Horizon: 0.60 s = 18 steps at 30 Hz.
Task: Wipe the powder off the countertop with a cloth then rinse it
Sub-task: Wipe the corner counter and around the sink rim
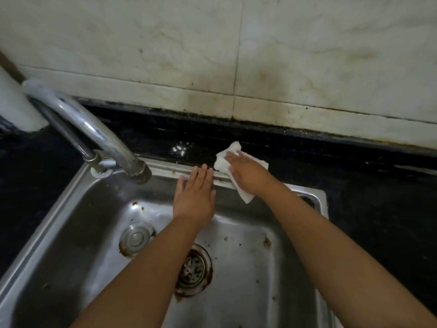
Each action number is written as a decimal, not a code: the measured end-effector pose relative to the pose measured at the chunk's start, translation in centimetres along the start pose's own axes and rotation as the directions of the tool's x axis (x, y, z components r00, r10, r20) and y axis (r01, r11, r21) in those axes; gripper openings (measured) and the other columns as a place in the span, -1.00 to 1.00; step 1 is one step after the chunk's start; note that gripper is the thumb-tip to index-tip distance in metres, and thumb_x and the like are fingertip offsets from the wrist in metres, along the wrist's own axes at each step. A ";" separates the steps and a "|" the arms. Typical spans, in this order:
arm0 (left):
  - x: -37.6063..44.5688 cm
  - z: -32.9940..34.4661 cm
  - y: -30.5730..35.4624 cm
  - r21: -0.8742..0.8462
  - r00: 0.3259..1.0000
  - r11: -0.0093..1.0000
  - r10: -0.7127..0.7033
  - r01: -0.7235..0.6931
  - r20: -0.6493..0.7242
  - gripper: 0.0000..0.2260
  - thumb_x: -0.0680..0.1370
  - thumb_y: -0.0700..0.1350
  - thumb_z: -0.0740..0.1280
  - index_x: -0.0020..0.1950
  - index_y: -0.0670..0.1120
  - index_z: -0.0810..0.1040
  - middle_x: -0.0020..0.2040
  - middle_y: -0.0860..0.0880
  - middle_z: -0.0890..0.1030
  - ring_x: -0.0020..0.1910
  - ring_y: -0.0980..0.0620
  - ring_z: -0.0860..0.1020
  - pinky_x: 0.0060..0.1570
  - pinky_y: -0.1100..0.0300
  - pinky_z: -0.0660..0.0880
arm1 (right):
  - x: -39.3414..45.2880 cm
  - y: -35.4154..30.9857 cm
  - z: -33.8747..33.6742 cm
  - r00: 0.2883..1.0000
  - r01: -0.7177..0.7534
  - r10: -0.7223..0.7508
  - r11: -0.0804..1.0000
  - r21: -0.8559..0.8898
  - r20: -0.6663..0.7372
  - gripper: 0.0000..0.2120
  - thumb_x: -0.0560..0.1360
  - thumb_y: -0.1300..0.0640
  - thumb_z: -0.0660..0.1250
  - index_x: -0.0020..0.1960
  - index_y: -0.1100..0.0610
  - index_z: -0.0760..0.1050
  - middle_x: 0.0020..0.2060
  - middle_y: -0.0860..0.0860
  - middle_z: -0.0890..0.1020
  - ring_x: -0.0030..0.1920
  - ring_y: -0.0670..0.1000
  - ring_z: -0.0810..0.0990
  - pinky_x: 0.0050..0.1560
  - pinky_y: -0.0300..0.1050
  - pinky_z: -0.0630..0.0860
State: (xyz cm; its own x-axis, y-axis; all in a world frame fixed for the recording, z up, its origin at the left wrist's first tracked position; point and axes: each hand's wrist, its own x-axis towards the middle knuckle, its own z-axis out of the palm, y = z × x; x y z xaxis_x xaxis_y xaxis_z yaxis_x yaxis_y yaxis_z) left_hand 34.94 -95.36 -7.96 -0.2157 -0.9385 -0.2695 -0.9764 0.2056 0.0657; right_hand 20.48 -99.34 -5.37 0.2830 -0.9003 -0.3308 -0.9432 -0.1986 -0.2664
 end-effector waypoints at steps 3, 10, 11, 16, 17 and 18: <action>0.0 -0.3 -0.1 -0.015 1.000 1.000 0.014 -0.014 0.011 -0.52 0.64 -0.01 -0.14 0.49 -0.07 -0.27 0.51 0.00 -0.26 0.48 0.04 -0.24 0.42 0.06 -0.24 | -4.1 3.8 0.1 0.998 -0.053 0.055 0.997 0.058 -0.027 -0.53 0.65 0.18 -0.06 0.50 0.22 -0.12 0.51 0.11 0.02 0.51 0.02 0.00 0.31 -0.36 -0.12; 0.0 0.0 -0.2 -0.013 1.000 1.000 0.026 -0.026 0.013 -0.52 0.64 -0.01 -0.15 0.48 -0.07 -0.31 0.50 -0.01 -0.30 0.47 0.03 -0.28 0.41 0.04 -0.28 | -2.2 3.2 -0.8 0.976 -0.187 0.186 0.982 -0.001 -0.117 -0.58 0.63 0.20 -0.01 0.47 0.27 0.11 0.48 0.17 0.13 0.47 0.13 0.10 0.37 -0.17 0.00; 0.0 0.0 -0.2 -0.008 1.000 1.000 0.021 -0.021 0.014 -0.52 0.64 -0.01 -0.15 0.48 -0.07 -0.31 0.50 0.00 -0.30 0.47 0.03 -0.28 0.41 0.03 -0.27 | -1.3 1.7 -0.3 0.985 -0.139 0.139 0.990 0.005 -0.107 -0.59 0.64 0.21 -0.02 0.47 0.26 0.11 0.49 0.16 0.09 0.49 0.12 0.05 0.38 -0.17 -0.06; -0.1 -0.2 -0.3 0.004 1.000 1.000 0.016 -0.016 0.024 -0.52 0.64 0.00 -0.15 0.48 -0.06 -0.31 0.50 0.01 -0.29 0.48 0.05 -0.27 0.41 0.02 -0.27 | -2.5 2.3 0.6 0.999 -0.051 0.051 0.998 -0.043 -0.013 -0.55 0.65 0.16 -0.09 0.50 0.23 -0.06 0.52 0.10 0.00 0.51 0.03 -0.03 0.35 -0.29 -0.13; -0.1 -0.2 -0.3 -0.006 1.000 1.000 0.016 -0.016 0.021 -0.52 0.64 0.00 -0.15 0.48 -0.06 -0.30 0.50 0.01 -0.28 0.48 0.05 -0.27 0.41 0.02 -0.27 | -3.4 3.4 0.5 0.997 -0.082 0.083 0.996 -0.027 0.003 -0.54 0.65 0.15 -0.08 0.50 0.22 -0.08 0.51 0.11 0.01 0.51 0.01 -0.02 0.34 -0.32 -0.13; -0.2 -0.2 -0.2 -0.018 1.000 1.000 0.015 -0.014 0.019 -0.52 0.64 0.00 -0.14 0.48 -0.06 -0.30 0.50 0.01 -0.29 0.47 0.04 -0.27 0.41 0.02 -0.27 | -4.3 4.5 0.3 0.993 -0.114 0.114 0.993 -0.004 0.001 -0.54 0.65 0.14 -0.06 0.51 0.21 -0.08 0.51 0.11 0.04 0.51 0.00 0.00 0.34 -0.34 -0.12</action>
State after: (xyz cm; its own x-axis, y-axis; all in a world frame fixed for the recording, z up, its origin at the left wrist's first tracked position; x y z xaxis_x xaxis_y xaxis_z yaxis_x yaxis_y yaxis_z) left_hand 35.21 -95.31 -7.76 -0.2300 -0.9299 -0.2871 -0.9730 0.2140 0.0865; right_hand 15.08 -96.25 -5.39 0.1734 -0.9168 -0.3597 -0.9700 -0.0959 -0.2233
